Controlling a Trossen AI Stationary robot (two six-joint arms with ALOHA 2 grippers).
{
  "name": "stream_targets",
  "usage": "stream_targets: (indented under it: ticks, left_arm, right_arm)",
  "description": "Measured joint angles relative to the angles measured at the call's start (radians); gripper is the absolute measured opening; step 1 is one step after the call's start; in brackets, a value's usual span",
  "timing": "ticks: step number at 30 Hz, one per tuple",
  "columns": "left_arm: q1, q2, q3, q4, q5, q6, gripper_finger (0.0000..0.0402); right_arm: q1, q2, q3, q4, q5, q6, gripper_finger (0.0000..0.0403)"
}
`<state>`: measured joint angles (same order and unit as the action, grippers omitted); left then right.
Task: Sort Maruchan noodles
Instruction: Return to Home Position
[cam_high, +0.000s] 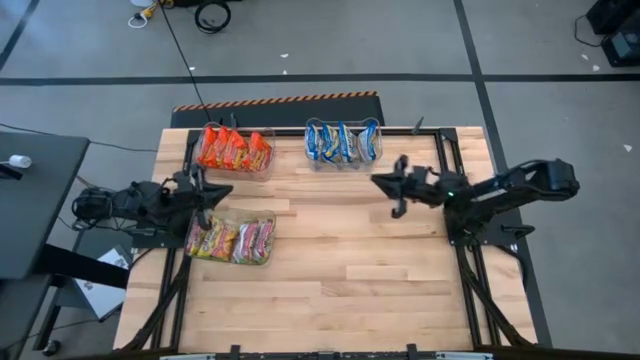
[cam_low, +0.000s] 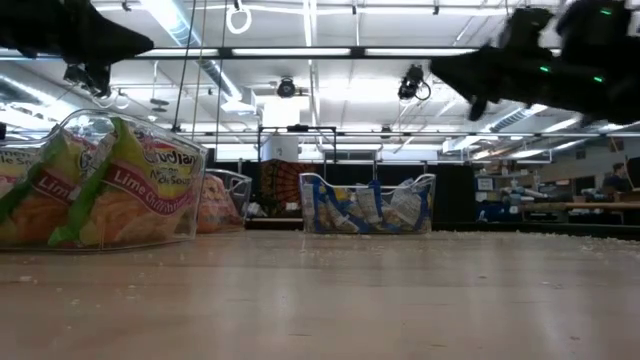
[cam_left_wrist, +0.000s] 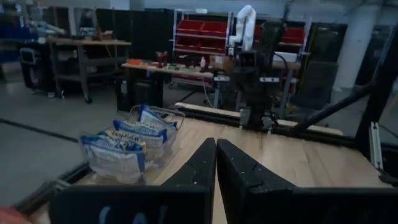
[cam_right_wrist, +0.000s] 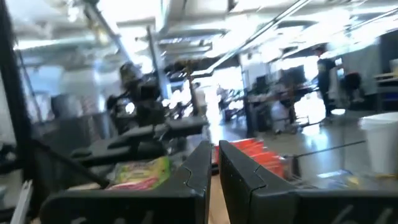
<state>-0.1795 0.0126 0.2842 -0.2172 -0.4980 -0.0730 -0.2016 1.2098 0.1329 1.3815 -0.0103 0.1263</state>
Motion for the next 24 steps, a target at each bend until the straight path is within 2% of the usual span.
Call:
stream_targets:
  ticks: [3,8,12,15,20,24]
  left_arm:
    - [0.0,-0.01,-0.034,0.019,-0.008,-0.033,0.002]
    - [0.003,-0.01,-0.155,0.206,-0.008,-0.047,0.002]
    - [0.004,-0.011,-0.274,0.336,0.044,-0.081,0.002]
    - [0.003,0.009,-0.275,0.296,0.072,-0.144,0.0021]
    - [0.004,0.051,-0.274,0.292,0.073,-0.017,0.0021]
    - [0.002,0.058,-0.275,0.301,0.089,-0.014,0.0021]
  right_arm:
    - [0.001,-0.018,-0.132,0.156,0.078,0.01,0.0037]
    - [0.0,-0.035,-0.128,0.157,0.12,-0.033,0.0037]
    - [-0.006,-0.007,-0.128,0.132,0.122,-0.017,0.0037]
    - [-0.006,0.041,-0.128,0.122,0.121,0.017,0.0037]
    - [0.017,0.133,-0.128,0.125,0.065,0.041,0.0037]
    - [0.044,0.22,-0.128,0.126,0.08,0.008,0.0037]
